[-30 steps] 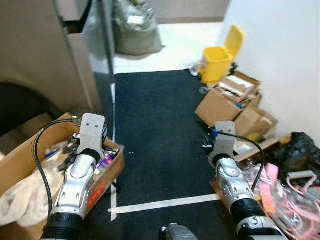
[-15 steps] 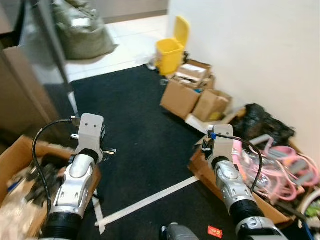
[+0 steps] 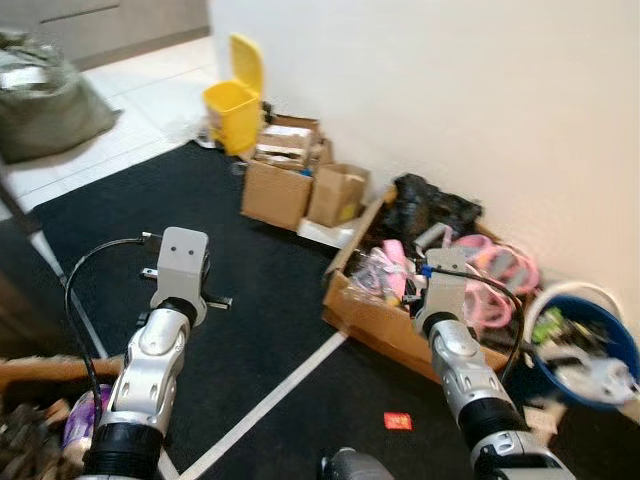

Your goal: Picking trash to rubbish bin

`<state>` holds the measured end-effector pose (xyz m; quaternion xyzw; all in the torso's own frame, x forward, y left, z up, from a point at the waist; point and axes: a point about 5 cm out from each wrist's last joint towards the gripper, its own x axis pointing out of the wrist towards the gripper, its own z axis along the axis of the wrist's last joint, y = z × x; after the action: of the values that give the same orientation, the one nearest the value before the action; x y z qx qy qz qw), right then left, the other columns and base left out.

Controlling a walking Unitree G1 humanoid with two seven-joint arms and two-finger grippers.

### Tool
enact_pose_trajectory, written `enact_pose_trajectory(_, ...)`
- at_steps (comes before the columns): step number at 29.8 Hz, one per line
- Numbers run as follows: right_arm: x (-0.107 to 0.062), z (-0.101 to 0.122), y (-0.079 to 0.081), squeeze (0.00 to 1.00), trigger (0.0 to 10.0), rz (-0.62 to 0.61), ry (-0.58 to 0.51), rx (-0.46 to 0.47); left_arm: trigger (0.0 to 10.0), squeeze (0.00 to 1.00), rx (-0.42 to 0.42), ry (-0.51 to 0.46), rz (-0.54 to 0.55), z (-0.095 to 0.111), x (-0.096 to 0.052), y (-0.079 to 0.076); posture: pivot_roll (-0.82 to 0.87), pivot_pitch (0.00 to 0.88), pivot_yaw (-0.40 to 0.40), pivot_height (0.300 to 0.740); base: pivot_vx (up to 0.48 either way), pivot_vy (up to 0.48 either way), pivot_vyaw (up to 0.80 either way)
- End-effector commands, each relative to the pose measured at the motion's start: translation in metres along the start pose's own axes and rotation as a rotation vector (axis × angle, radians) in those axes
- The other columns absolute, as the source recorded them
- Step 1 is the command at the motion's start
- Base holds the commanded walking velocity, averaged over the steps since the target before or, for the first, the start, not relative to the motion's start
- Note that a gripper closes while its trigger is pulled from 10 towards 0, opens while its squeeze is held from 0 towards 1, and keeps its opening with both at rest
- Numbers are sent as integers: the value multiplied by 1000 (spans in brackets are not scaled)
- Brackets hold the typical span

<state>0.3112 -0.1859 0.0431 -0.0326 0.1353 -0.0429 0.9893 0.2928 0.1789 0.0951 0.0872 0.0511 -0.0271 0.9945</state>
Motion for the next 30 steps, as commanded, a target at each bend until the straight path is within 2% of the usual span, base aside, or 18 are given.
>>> enact_pose_trajectory(1, -1, -5, 1, 0, 10000, -2, 18, 4, 10000, 0, 13, 22, 4, -5, -1, 0, 66, 39, -27, 740, 0, 0, -800)
enact_pose_trajectory(19, -1, -6, 2, 0, 10000, -12, 26, 14, 10000, 0, 39, 20, -5, -4, 0, 2, 72, 44, -21, 740, 0, 0, -800)
enact_pose_trajectory(30, -3, -6, 0, 0, 10000, -47, 16, 39, 10000, 0, 64, 17, -44, 0, 5, 1, 73, 47, 32, 740, 0, 0, -800)
